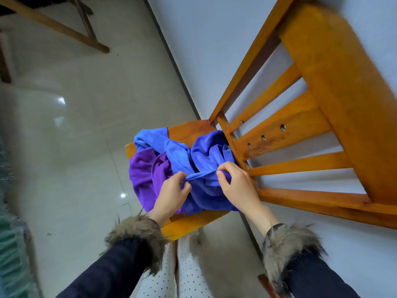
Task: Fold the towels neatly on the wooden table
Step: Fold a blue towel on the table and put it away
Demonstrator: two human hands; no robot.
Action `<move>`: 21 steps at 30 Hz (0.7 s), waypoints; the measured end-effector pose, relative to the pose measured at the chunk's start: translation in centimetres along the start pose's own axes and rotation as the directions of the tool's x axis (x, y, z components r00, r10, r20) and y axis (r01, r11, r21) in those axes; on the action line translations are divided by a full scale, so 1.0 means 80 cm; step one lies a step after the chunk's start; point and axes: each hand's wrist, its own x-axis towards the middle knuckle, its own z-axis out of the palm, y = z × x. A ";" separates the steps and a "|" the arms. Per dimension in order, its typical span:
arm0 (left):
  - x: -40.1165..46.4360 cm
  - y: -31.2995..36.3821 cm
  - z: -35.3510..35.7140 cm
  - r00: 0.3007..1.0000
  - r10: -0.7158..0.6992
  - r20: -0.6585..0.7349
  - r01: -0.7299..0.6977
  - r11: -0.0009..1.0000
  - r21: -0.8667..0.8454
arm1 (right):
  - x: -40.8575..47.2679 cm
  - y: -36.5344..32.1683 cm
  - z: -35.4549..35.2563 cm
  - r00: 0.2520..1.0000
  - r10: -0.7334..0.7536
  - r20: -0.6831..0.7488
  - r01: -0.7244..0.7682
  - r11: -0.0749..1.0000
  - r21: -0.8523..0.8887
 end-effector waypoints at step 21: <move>-0.196 0.148 -0.429 0.832 0.396 -0.388 -0.384 0.916 0.112 | -0.021 -0.386 -0.167 0.828 -0.540 -0.152 0.532 0.842 -0.091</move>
